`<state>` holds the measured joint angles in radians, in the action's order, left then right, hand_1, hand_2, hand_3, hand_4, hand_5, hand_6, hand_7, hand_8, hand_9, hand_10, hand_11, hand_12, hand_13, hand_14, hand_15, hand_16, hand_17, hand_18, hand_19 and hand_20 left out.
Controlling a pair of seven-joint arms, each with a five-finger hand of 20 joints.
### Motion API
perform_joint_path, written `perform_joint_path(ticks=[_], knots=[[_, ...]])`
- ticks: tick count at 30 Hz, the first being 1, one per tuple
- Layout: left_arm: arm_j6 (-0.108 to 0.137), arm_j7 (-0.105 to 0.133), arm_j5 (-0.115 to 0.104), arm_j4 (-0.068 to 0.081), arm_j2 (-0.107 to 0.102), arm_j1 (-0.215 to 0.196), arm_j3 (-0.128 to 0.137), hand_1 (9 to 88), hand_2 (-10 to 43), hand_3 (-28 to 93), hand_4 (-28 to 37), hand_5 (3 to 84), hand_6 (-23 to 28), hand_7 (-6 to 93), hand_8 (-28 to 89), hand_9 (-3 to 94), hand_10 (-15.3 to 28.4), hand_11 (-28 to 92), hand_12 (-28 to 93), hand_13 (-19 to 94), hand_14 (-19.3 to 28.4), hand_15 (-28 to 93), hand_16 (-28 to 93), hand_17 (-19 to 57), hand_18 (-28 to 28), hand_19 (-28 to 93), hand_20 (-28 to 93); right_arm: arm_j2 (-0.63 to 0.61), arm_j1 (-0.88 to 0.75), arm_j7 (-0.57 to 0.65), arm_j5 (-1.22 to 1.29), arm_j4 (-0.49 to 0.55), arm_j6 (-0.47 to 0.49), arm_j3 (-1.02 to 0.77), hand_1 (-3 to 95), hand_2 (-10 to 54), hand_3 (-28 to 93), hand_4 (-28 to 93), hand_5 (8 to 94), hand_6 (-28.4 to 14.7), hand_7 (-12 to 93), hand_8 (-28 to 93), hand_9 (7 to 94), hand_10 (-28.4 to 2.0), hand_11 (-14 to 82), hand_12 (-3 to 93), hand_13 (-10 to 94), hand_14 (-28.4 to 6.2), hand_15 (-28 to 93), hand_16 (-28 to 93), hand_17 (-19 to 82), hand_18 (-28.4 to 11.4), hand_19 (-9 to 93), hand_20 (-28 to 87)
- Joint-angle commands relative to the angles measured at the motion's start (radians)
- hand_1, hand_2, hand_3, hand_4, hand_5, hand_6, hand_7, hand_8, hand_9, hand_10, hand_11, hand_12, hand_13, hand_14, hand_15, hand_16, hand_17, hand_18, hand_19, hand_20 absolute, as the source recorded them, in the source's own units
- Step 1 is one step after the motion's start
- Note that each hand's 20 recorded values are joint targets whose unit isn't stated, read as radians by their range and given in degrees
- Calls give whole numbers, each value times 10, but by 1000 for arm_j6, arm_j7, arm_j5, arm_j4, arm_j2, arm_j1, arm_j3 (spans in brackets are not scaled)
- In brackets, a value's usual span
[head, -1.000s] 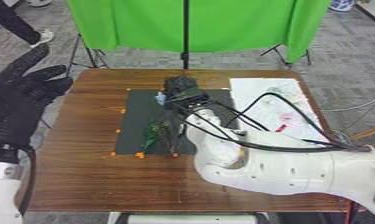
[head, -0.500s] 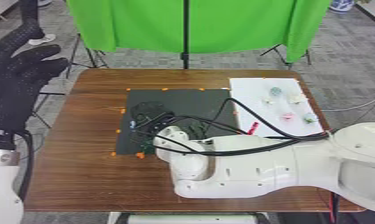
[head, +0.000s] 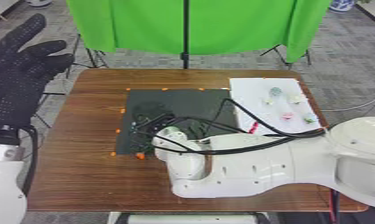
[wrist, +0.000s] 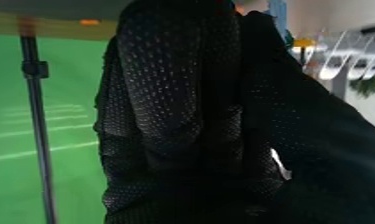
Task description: Arrange flowers
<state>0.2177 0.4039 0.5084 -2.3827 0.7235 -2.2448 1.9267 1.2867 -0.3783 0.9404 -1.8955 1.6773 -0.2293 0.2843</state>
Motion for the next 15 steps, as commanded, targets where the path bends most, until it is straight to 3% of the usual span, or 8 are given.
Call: perform_joint_path(ticks=[1, 11, 15], knots=[[-22, 5, -5, 16, -5, 10, -12, 219, 71, 784, -249, 324, 77, 169, -104, 346, 214, 310, 132, 272, 284, 619, -112, -53, 262, 607, 279, 19, 71, 27, -30, 3, -63, 40, 518, -95, 690, -283, 809, 21, 238, 26, 936, -78, 203, 260, 890, -29, 499, 226, 431, -163, 931, -108], [-29, 1, -3, 16, 3, 2, -7, 224, 70, 784, -238, 324, 77, 170, -104, 339, 212, 315, 127, 262, 284, 622, -114, -53, 259, 606, 279, 22, 72, 46, -18, 0, -39, 38, 473, -95, 662, -283, 788, 3, 221, 25, 907, -92, 272, 197, 878, -36, 519, 217, 426, -169, 931, -95], [-23, 11, -5, 16, 4, -7, 0, 229, 68, 791, -223, 324, 76, 170, -105, 339, 211, 319, 126, 262, 284, 623, -115, -53, 259, 606, 279, 21, 75, 49, -15, -2, -33, 41, 450, -95, 682, -283, 771, -1, 203, 16, 902, -93, 280, 189, 871, -39, 526, 212, 420, -174, 930, -91]])
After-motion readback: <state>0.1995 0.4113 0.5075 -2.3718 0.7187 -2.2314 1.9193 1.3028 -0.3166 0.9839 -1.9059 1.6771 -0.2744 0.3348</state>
